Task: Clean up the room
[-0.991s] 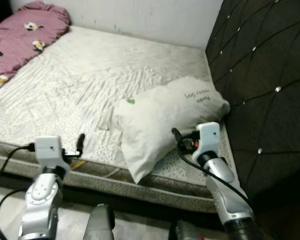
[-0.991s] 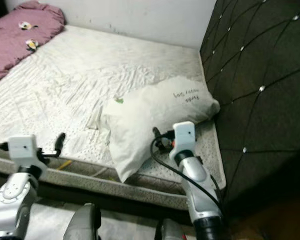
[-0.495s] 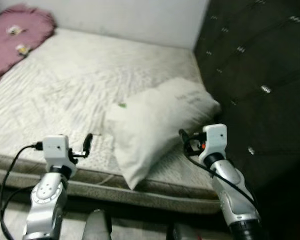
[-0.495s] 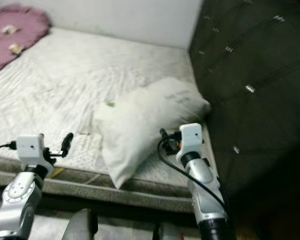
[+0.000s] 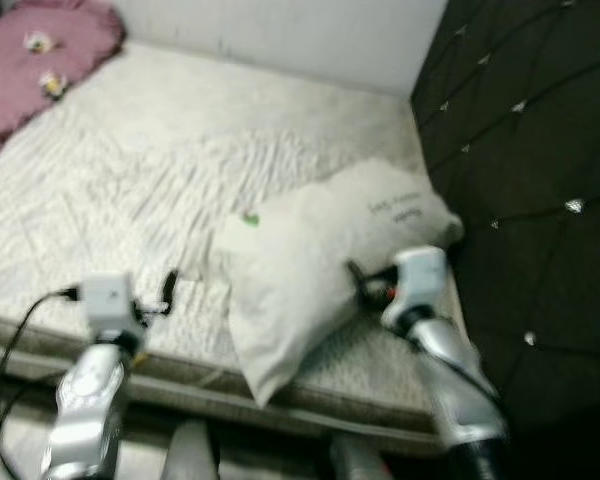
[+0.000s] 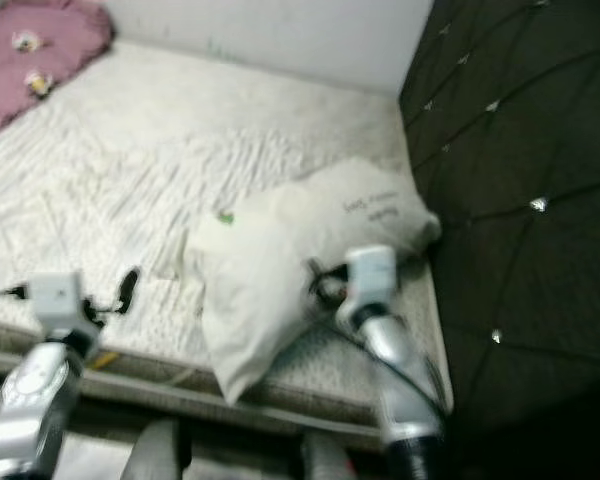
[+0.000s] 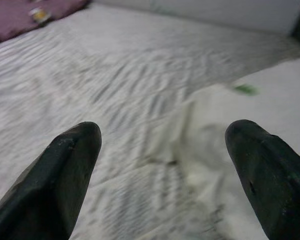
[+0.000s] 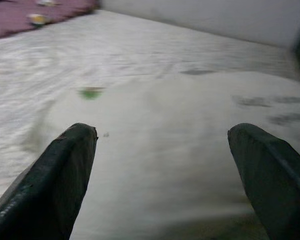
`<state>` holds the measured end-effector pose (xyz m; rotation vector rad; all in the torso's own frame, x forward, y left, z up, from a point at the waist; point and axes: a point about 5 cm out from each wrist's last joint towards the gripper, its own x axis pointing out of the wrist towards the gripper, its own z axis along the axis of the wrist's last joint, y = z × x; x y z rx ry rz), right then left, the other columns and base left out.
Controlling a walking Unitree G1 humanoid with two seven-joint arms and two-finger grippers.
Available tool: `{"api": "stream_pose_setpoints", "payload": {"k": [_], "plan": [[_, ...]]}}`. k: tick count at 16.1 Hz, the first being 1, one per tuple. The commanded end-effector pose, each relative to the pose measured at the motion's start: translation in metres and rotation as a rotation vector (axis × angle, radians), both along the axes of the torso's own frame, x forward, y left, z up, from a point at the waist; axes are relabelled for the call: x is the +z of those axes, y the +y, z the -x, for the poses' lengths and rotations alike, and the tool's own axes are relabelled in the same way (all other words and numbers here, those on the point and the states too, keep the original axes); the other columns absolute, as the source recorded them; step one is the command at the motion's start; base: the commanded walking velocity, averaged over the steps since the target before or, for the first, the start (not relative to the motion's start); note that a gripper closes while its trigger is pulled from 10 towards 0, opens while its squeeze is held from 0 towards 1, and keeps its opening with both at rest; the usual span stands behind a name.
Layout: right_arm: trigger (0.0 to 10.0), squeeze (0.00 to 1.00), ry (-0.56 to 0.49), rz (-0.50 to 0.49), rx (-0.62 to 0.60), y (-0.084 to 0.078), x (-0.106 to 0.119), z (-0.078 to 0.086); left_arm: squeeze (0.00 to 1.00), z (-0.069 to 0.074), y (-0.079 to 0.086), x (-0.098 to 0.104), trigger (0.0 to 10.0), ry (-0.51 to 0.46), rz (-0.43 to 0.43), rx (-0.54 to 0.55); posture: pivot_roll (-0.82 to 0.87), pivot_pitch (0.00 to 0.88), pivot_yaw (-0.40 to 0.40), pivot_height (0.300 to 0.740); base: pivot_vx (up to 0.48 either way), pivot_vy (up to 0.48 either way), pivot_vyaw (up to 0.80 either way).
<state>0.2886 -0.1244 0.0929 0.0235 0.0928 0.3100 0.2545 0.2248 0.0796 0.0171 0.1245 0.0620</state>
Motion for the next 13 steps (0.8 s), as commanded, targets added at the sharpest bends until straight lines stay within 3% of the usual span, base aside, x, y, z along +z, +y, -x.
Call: {"api": "stream_pose_setpoints", "payload": {"k": [1, 6, 10, 13], "plan": [[10.0, 0.0, 0.009, 0.009, -0.005, -0.009, 0.001, 0.0, 0.0, 0.001, -0.004, -0.002, 10.0, 0.018, 0.002, -0.017, 0.03, 0.0, -0.118, 0.626, 0.0, 0.0, 0.0], [10.0, 0.0, 0.086, 0.037, 0.067, 0.002, -0.006, -0.006, 0.0, 0.015, 0.005, 0.003, 10.0, 0.048, 0.0, 0.003, 0.08, 0.076, -0.125, 0.572, 0.0, 0.0, 0.0], [10.0, 0.0, 0.14, 0.075, 0.186, 0.031, -0.011, -0.013, 0.0, 0.034, 0.015, 0.004, 10.0, 0.101, -0.006, 0.045, 0.1, 0.143, -0.113, 0.572, 0.0, 0.0, 0.0], [10.0, 0.0, 0.179, 0.066, 0.272, 0.053, -0.016, -0.01, 0.0, 0.039, 0.013, 0.007, 10.0, 0.116, -0.012, 0.037, 0.11, 0.168, -0.113, 0.542, 0.0, 0.0, 0.0]]}}
